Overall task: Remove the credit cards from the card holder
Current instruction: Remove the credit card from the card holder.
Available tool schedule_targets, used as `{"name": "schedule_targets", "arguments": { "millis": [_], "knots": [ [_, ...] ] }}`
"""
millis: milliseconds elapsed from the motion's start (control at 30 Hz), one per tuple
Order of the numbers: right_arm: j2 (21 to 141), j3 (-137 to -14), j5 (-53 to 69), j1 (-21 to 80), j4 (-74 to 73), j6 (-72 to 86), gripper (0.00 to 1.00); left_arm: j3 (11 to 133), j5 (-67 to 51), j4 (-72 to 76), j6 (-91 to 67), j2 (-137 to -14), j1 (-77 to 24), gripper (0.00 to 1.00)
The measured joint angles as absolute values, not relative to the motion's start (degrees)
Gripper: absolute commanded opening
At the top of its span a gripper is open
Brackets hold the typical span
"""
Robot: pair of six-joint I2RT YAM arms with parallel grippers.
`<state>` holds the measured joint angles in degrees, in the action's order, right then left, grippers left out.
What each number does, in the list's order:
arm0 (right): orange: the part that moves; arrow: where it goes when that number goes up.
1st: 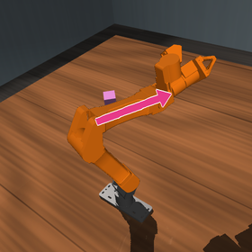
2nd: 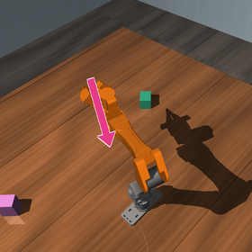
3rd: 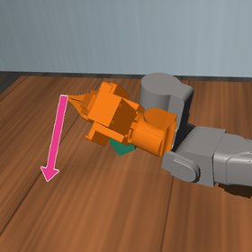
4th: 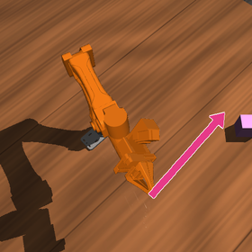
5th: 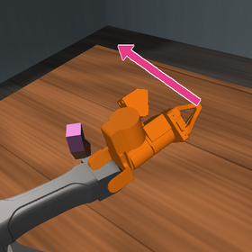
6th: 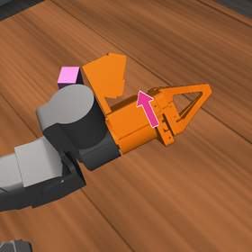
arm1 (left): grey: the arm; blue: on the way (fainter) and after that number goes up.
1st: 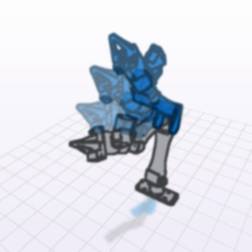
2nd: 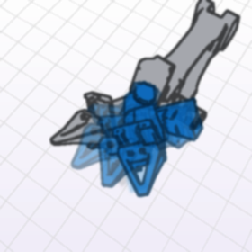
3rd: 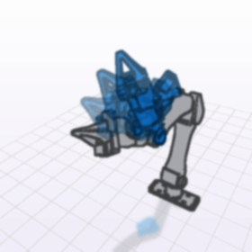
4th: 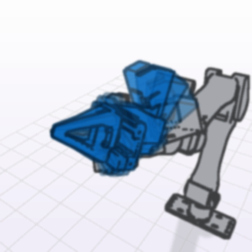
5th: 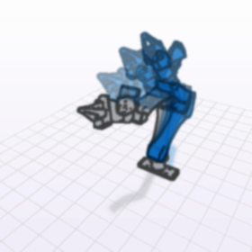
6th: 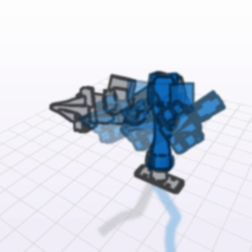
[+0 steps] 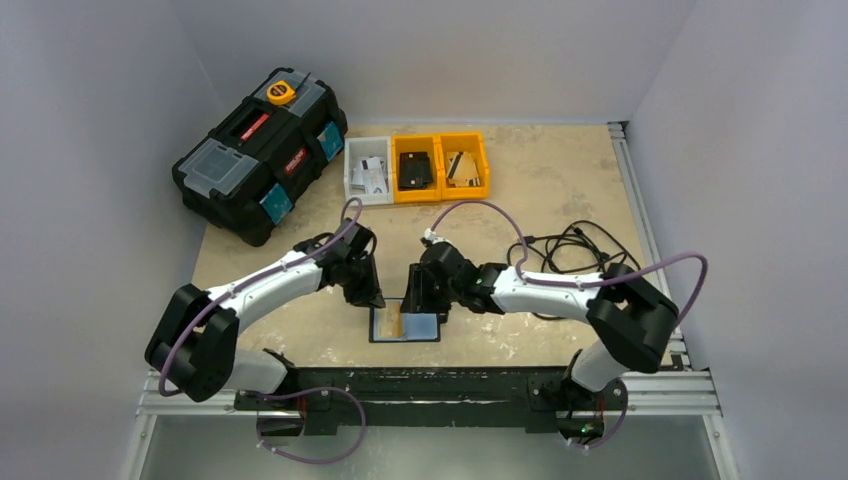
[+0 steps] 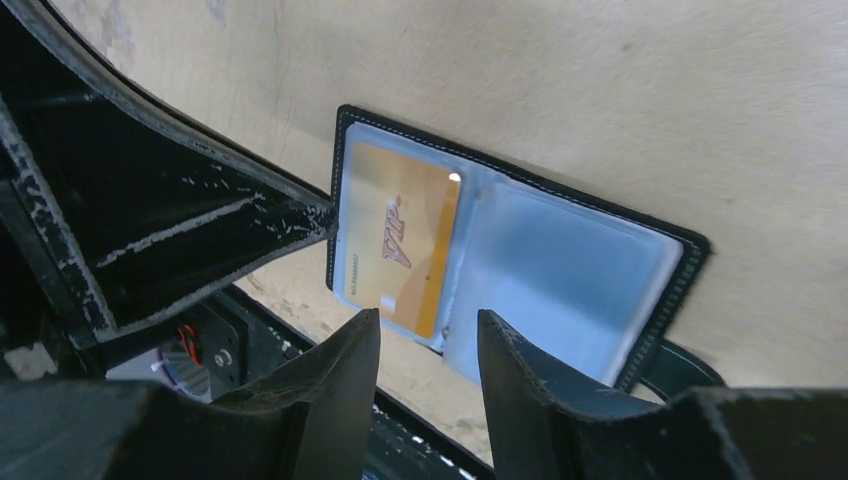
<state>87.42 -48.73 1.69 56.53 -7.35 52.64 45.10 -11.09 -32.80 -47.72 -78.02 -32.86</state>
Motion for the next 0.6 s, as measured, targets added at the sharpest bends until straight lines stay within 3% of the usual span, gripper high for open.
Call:
{"name": "schedule_targets", "arguments": {
  "millis": [267, 600],
  "knots": [
    [94.9, -50.5, 6.1, 57.3, -2.5, 53.5, 0.4, 42.2, -10.7, -33.3, -46.9, -78.3, -32.6, 0.01],
    [97.1, -50.7, 8.3, 57.3, 1.0, 53.9, 0.4, 41.1, -10.3, -31.2, -46.9, -80.9, -32.6, 0.0]
  ]
}}
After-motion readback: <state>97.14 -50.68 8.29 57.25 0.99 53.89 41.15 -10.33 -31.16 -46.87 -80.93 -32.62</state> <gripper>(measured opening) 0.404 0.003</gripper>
